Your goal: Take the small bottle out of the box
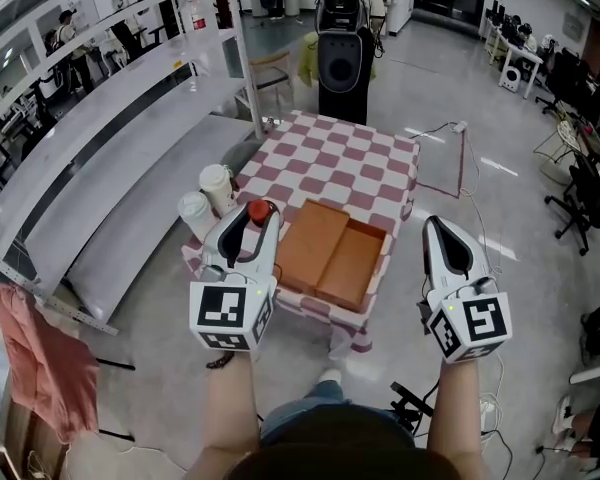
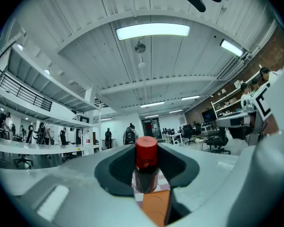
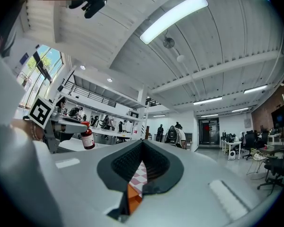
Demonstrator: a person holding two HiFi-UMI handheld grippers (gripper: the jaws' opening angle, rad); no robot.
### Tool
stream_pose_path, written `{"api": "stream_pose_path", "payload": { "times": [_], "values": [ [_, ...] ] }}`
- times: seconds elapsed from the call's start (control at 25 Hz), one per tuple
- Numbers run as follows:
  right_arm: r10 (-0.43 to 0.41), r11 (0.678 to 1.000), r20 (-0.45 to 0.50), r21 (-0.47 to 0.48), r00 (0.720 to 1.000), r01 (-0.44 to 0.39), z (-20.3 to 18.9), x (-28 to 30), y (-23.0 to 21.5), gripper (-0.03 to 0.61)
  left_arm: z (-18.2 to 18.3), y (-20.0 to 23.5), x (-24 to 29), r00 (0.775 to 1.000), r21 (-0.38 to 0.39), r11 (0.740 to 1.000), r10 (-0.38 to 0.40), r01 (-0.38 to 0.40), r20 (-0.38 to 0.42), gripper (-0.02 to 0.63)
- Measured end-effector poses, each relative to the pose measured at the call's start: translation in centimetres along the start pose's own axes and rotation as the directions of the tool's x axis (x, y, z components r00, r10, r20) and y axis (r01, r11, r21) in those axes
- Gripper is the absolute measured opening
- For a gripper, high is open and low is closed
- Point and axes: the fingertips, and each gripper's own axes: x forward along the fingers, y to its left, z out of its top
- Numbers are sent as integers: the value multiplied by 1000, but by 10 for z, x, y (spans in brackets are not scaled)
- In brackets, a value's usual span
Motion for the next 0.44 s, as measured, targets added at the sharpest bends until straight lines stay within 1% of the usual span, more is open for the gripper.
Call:
{"api": "stream_pose_path", "payload": {
  "times": [0.44],
  "values": [
    [17, 1000, -2, -12, 1000, -17, 1, 2, 5, -2, 3, 5, -3, 1000, -1, 1000, 17, -17, 4, 144]
  ]
}}
